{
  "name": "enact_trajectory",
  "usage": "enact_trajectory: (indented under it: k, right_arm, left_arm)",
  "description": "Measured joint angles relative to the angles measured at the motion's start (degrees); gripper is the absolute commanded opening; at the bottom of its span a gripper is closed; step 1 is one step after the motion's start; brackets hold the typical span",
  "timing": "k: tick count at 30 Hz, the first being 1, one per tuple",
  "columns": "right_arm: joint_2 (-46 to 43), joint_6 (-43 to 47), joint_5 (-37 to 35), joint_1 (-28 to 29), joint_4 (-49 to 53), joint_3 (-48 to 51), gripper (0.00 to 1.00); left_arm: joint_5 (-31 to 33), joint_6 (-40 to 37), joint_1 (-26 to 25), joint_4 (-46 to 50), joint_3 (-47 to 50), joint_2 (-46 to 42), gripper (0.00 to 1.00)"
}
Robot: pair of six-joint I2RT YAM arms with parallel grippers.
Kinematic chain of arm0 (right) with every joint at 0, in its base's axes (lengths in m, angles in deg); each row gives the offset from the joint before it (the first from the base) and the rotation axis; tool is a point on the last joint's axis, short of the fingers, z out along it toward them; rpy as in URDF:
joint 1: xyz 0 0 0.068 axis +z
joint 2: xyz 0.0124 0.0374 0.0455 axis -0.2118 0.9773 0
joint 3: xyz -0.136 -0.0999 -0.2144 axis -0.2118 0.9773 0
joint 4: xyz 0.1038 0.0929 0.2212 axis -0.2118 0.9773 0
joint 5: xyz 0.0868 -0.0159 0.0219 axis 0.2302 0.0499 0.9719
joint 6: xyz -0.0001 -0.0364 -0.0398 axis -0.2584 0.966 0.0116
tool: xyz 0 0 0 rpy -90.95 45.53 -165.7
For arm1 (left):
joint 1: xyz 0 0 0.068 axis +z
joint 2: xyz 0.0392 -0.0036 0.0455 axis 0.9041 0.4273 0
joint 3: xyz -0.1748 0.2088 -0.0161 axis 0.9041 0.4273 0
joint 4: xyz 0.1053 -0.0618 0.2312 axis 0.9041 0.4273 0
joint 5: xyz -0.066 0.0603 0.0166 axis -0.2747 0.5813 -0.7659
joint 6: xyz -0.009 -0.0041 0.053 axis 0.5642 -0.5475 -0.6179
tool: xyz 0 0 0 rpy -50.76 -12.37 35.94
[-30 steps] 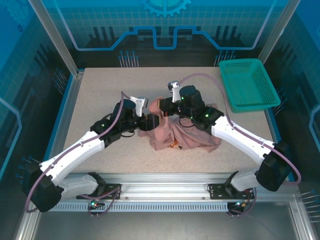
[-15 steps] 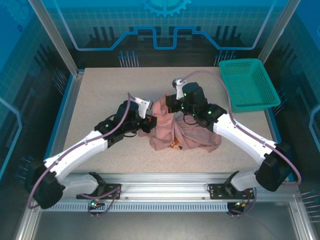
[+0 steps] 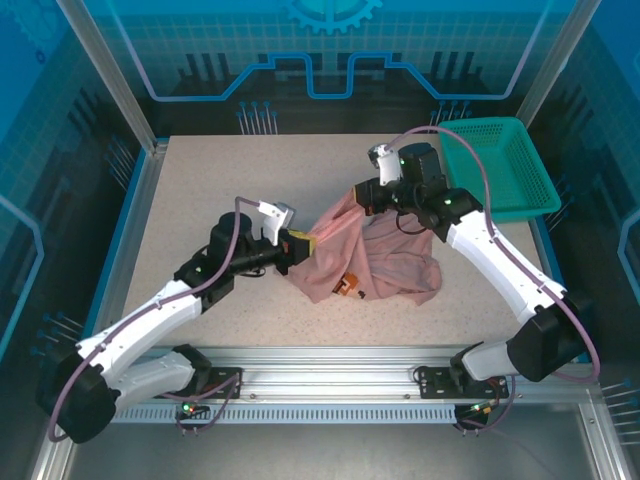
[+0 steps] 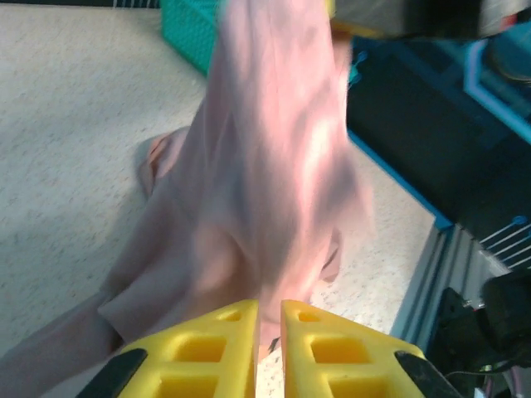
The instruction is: Fold the inside-out t-shirt
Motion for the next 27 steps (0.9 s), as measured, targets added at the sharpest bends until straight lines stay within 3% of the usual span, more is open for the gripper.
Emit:
enact_trajectory:
  k: [6, 11, 21, 24, 27]
  right_arm:
    - [0.0, -3.2, -1.9, 2.6, -3.3, 5.0, 0.00]
    - [-0.2, -4.2, -6.8, 7.2, -4.2, 5.6, 0.00]
    - [-2.2, -5.7, -11.2, 8.4, -5.9, 5.6, 0.00]
    - [-2.5, -6.2, -11.6, 8.7, -6.4, 5.6, 0.00]
    - [-2.8, -6.3, -11.8, 9.0, -6.6, 6.0, 0.00]
  left_arm:
    - [4.5, -0.5, -0.4, 3.7, -0.3, 2.3, 0.58]
    - [5.8, 0.5, -3.7, 3.6, -2.4, 3.5, 0.72]
    - [11.5, 3.8, -7.6, 2.1, -10.0, 16.4, 0.80]
    - [14.6, 4.8, -8.0, 2.0, -12.0, 19.1, 0.77]
    - [18.8, 5.6, -8.1, 2.2, -13.8, 20.8, 0.66]
